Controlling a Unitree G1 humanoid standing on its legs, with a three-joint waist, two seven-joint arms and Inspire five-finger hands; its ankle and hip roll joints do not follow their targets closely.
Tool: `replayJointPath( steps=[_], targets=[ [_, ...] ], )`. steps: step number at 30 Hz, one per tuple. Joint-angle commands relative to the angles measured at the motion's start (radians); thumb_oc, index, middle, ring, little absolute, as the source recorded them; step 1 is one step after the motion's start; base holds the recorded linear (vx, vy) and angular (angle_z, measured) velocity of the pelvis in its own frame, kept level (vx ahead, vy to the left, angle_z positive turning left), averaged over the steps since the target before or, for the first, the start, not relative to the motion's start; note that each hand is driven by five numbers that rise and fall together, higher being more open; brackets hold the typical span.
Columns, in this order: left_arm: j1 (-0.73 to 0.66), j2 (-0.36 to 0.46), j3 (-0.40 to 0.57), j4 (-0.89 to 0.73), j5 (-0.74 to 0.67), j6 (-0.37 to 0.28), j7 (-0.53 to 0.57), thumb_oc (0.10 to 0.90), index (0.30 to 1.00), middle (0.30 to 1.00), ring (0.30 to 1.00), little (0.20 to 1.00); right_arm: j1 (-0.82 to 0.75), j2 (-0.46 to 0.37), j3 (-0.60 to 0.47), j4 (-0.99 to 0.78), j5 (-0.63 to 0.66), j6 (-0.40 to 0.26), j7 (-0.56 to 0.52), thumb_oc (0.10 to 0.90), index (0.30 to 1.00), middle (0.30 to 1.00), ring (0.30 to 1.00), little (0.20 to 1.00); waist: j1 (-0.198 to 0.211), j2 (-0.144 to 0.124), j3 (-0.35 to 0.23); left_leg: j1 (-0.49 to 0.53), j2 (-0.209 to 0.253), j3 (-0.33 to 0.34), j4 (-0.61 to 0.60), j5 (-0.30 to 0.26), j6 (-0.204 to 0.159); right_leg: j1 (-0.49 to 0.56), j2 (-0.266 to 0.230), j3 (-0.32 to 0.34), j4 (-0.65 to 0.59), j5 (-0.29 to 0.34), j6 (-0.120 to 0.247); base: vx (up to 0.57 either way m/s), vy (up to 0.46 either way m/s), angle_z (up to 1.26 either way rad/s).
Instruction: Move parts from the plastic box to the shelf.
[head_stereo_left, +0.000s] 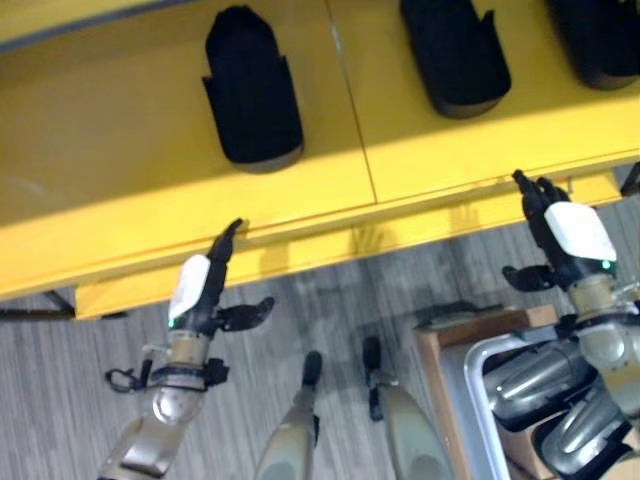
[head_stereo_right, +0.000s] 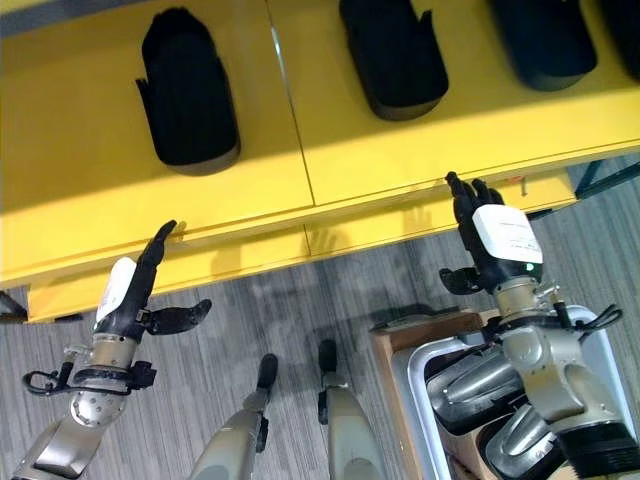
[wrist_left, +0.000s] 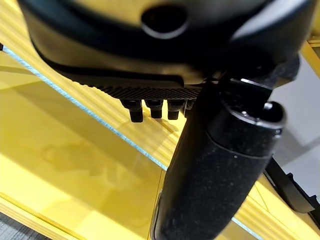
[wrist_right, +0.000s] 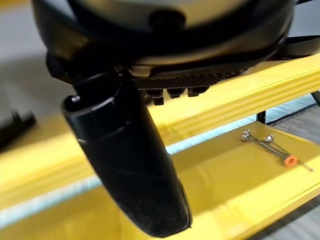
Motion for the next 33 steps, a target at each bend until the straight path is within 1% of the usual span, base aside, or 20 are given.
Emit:
replayJointPath(
  steps=[1, 2, 3, 4, 6, 8, 9, 10, 11, 12, 14, 15, 16, 17, 20, 24, 26, 29, 33],
  targets=[
    [0.064, 0.014, 0.054, -0.046, -0.033, -0.038, -0.001, 0.9, 1.0, 1.0, 1.0, 1.0, 0.028, 0.086, -0.038, -0.082, 0.204, -0.1, -0.008, 0.9, 1.0, 1.0, 1.0, 1.0, -0.023, -0.045, -0.201, 0.087, 0.02, 0.023, -0.072, -0.058, 0.014, -0.015, -0.035, 0.063, 0.039, -0.039, 0.08, 0.05, 0.098, -0.06],
    [0.067, 0.016, 0.054, -0.046, -0.033, -0.039, -0.002, 0.9, 1.0, 1.0, 1.0, 1.0, 0.035, 0.088, -0.042, -0.088, 0.206, -0.098, -0.005, 0.9, 1.0, 1.0, 1.0, 1.0, -0.021, -0.046, -0.202, 0.09, 0.02, 0.023, -0.072, -0.058, 0.015, -0.01, -0.034, 0.063, 0.033, -0.036, 0.081, 0.06, 0.135, -0.14],
    [0.077, 0.01, 0.059, -0.049, -0.036, -0.037, -0.008, 0.9, 1.0, 1.0, 1.0, 1.0, 0.06, 0.12, -0.047, -0.101, 0.252, -0.108, 0.011, 0.9, 1.0, 1.0, 1.0, 1.0, -0.028, -0.045, -0.212, 0.097, 0.02, 0.03, -0.072, -0.064, 0.017, 0.004, -0.036, 0.066, 0.019, -0.033, 0.084, 0.02, 0.043, -0.14],
    [0.081, 0.012, 0.06, -0.052, -0.037, -0.036, -0.009, 0.9, 1.0, 1.0, 1.0, 1.0, 0.068, 0.122, -0.051, -0.107, 0.256, -0.107, 0.015, 0.9, 1.0, 1.0, 1.0, 1.0, -0.026, -0.046, -0.213, 0.1, 0.021, 0.03, -0.072, -0.065, 0.018, 0.01, -0.035, 0.066, 0.013, -0.03, 0.084, 0.05, 0.115, -0.12],
    [0.111, 0.003, 0.071, -0.041, -0.036, -0.037, -0.024, 0.9, 1.0, 1.0, 1.0, 1.0, 0.125, 0.184, -0.044, -0.116, 0.324, -0.112, 0.056, 0.9, 1.0, 1.0, 1.0, 1.0, -0.043, -0.041, -0.241, 0.125, 0.019, 0.045, -0.072, -0.078, 0.025, 0.042, -0.04, 0.078, -0.017, -0.02, 0.091, 0.06, 0.14, -0.05],
    [0.13, -0.009, 0.086, -0.035, -0.035, -0.04, -0.029, 0.9, 1.0, 1.0, 1.0, 1.0, 0.162, 0.212, -0.047, -0.143, 0.34, -0.111, 0.081, 0.9, 1.0, 1.0, 1.0, 1.0, -0.053, -0.037, -0.259, 0.143, 0.016, 0.057, -0.072, -0.087, 0.029, 0.061, -0.043, 0.086, -0.038, -0.011, 0.097, 0.04, 0.119, -0.07],
    [0.139, -0.013, 0.089, -0.033, -0.035, -0.043, -0.029, 0.9, 1.0, 1.0, 1.0, 1.0, 0.174, 0.232, -0.045, -0.137, 0.369, -0.112, 0.088, 0.9, 1.0, 1.0, 1.0, 1.0, -0.057, -0.036, -0.268, 0.149, 0.014, 0.064, -0.072, -0.091, 0.032, 0.069, -0.044, 0.094, -0.047, -0.003, 0.101, 0.03, 0.153, -0.3],
    [0.15, -0.024, 0.091, -0.019, -0.038, -0.045, -0.028, 0.9, 1.0, 1.0, 1.0, 1.0, 0.202, 0.269, -0.041, -0.141, 0.395, -0.112, 0.101, 0.9, 1.0, 1.0, 1.0, 1.0, -0.066, -0.034, -0.285, 0.161, 0.011, 0.079, -0.072, -0.098, 0.037, 0.084, -0.048, 0.102, -0.067, 0.008, 0.108, 0.02, 0.114, -0.3],
    [0.151, -0.024, 0.09, -0.018, -0.037, -0.046, -0.027, 0.9, 1.0, 1.0, 1.0, 1.0, 0.204, 0.269, -0.041, -0.143, 0.395, -0.111, 0.102, 0.9, 1.0, 1.0, 1.0, 1.0, -0.066, -0.034, -0.286, 0.162, 0.011, 0.08, -0.072, -0.098, 0.037, 0.085, -0.048, 0.103, -0.07, 0.01, 0.109, 0.03, 0.12, -0.33],
    [0.153, -0.034, 0.089, -0.022, -0.043, -0.045, -0.028, 0.9, 1.0, 1.0, 1.0, 1.0, 0.213, 0.291, -0.035, -0.146, 0.415, -0.112, 0.107, 0.9, 1.0, 1.0, 1.0, 1.0, -0.072, -0.031, -0.295, 0.168, 0.008, 0.09, -0.072, -0.103, 0.04, 0.09, -0.05, 0.108, -0.076, 0.015, 0.113, 0.02, 0.085, -0.25],
    [0.165, -0.046, 0.087, -0.017, -0.044, -0.044, -0.026, 0.9, 1.0, 1.0, 1.0, 1.0, 0.221, 0.333, -0.015, -0.14, 0.485, -0.119, 0.119, 0.9, 1.0, 1.0, 1.0, 1.0, -0.081, -0.027, -0.307, 0.183, 0.002, 0.11, -0.072, -0.111, 0.048, 0.097, -0.051, 0.124, -0.085, 0.029, 0.123, 0.01, 0.105, -0.18],
    [0.165, -0.046, 0.087, -0.017, -0.044, -0.044, -0.026, 0.9, 1.0, 1.0, 1.0, 1.0, 0.221, 0.333, -0.015, -0.14, 0.485, -0.119, 0.119, 0.9, 1.0, 1.0, 1.0, 1.0, -0.081, -0.027, -0.307, 0.183, 0.002, 0.11, -0.072, -0.111, 0.048, 0.097, -0.051, 0.124, -0.085, 0.029, 0.123, 0.0, 0.111, -0.17],
    [0.175, -0.051, 0.085, -0.009, -0.044, -0.047, -0.03, 0.9, 1.0, 1.0, 1.0, 1.0, 0.227, 0.346, 0.0, -0.146, 0.503, -0.12, 0.135, 0.9, 1.0, 1.0, 1.0, 1.0, -0.086, -0.026, -0.316, 0.197, -0.002, 0.13, -0.072, -0.119, 0.055, 0.104, -0.051, 0.143, -0.095, 0.041, 0.134, 0.0, 0.07, -0.27],
    [0.175, -0.051, 0.085, -0.008, -0.044, -0.048, -0.029, 0.9, 1.0, 1.0, 1.0, 1.0, 0.228, 0.346, 0.0, -0.147, 0.503, -0.119, 0.135, 0.9, 1.0, 1.0, 1.0, 1.0, -0.084, -0.027, -0.315, 0.198, -0.003, 0.133, -0.072, -0.12, 0.056, 0.106, -0.051, 0.146, -0.096, 0.042, 0.135, 0.0, 0.106, -0.34],
    [0.176, -0.051, 0.084, -0.004, -0.037, -0.054, -0.028, 0.9, 1.0, 1.0, 1.0, 1.0, 0.204, 0.358, 0.038, -0.146, 0.53, -0.12, 0.146, 0.9, 1.0, 1.0, 1.0, 1.0, -0.085, -0.025, -0.333, 0.213, -0.015, 0.17, -0.072, -0.129, 0.066, 0.113, -0.055, 0.182, -0.122, 0.072, 0.155, -0.03, 0.094, -0.38],
    [0.159, -0.049, 0.073, 0.007, -0.032, -0.059, -0.021, 0.9, 1.0, 1.0, 1.0, 1.0, 0.181, 0.371, 0.064, -0.138, 0.561, -0.12, 0.15, 0.9, 1.0, 1.0, 1.0, 1.0, -0.086, -0.023, -0.345, 0.218, -0.026, 0.189, -0.072, -0.132, 0.073, 0.111, -0.056, 0.206, -0.135, 0.094, 0.169, -0.04, 0.057, -0.32],
    [0.135, -0.049, 0.061, 0.017, -0.029, -0.058, -0.01, 0.9, 1.0, 1.0, 1.0, 1.0, 0.155, 0.384, 0.096, -0.13, 0.579, -0.117, 0.149, 0.9, 1.0, 1.0, 1.0, 1.0, -0.09, -0.021, -0.353, 0.223, -0.037, 0.195, -0.072, -0.135, 0.081, 0.108, -0.058, 0.226, -0.137, 0.114, 0.179, -0.04, 0.064, -0.09],
    [0.115, -0.051, 0.051, 0.023, -0.019, -0.059, -0.004, 0.9, 1.0, 1.0, 1.0, 1.0, 0.142, 0.399, 0.123, -0.102, 0.619, -0.114, 0.154, 0.9, 1.0, 1.0, 1.0, 1.0, -0.088, -0.025, -0.355, 0.239, -0.045, 0.21, -0.072, -0.144, 0.092, 0.112, -0.055, 0.245, -0.138, 0.118, 0.186, -0.01, 0.073, -0.24],
    [0.093, -0.038, 0.04, 0.019, -0.006, -0.065, -0.008, 0.9, 1.0, 1.0, 1.0, 1.0, 0.15, 0.401, 0.133, -0.108, 0.633, -0.114, 0.169, 0.9, 1.0, 1.0, 1.0, 1.0, -0.09, -0.038, -0.362, 0.264, -0.054, 0.242, -0.069, -0.157, 0.105, 0.126, -0.054, 0.277, -0.156, 0.127, 0.193, 0.03, 0.068, -0.23]
  ],
)
